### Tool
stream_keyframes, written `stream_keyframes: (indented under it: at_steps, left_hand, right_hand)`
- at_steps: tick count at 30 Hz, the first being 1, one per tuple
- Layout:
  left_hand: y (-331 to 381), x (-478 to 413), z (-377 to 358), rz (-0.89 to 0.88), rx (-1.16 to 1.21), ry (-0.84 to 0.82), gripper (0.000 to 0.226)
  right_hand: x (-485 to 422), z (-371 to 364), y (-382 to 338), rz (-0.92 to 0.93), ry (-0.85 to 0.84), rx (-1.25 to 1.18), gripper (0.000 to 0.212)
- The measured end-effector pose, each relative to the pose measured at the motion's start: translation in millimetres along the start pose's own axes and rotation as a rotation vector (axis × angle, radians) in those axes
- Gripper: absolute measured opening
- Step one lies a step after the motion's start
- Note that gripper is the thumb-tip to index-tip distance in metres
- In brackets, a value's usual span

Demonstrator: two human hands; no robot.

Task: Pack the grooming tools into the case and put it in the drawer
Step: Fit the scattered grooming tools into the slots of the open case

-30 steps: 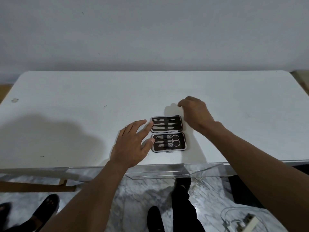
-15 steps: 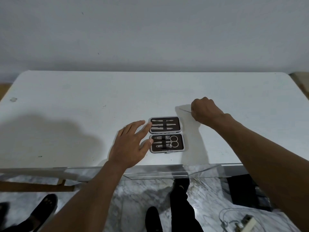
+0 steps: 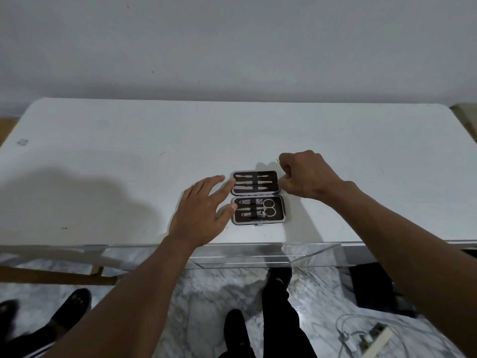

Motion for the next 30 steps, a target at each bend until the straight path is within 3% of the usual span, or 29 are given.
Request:
stream_keyframes:
  at_steps: [5,11,25,30]
  left_hand:
    - [-1,0,0,0.001,0.0,0.001,0.055]
    - [0,0,1,-0.006,0.015,0.014,0.054]
    - [-1,0,0,-0.001,0.012,0.009,0.055]
    - [-1,-1,1,0.0,0.02,0.009,0.055]
  right_hand:
    - [-1,1,-11,0.056,-0.009,0.006,0.005]
    - [1,3,-17,0.208,0.007,0.061,0.031]
    - [6,1,-19,0.12,0.018,0.169,0.018]
    - [5,-1,-25,0.076,0.023,0.158,0.024]
Point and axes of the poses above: each hand's wrist, its own x-axis away from the middle knuckle, its own z-axis out of the back of the hand, y = z × x, the point moved 10 cm from there along -x, towards the middle knuckle, and after that the axes turned 15 degrees about x, right-handed, at the moved point
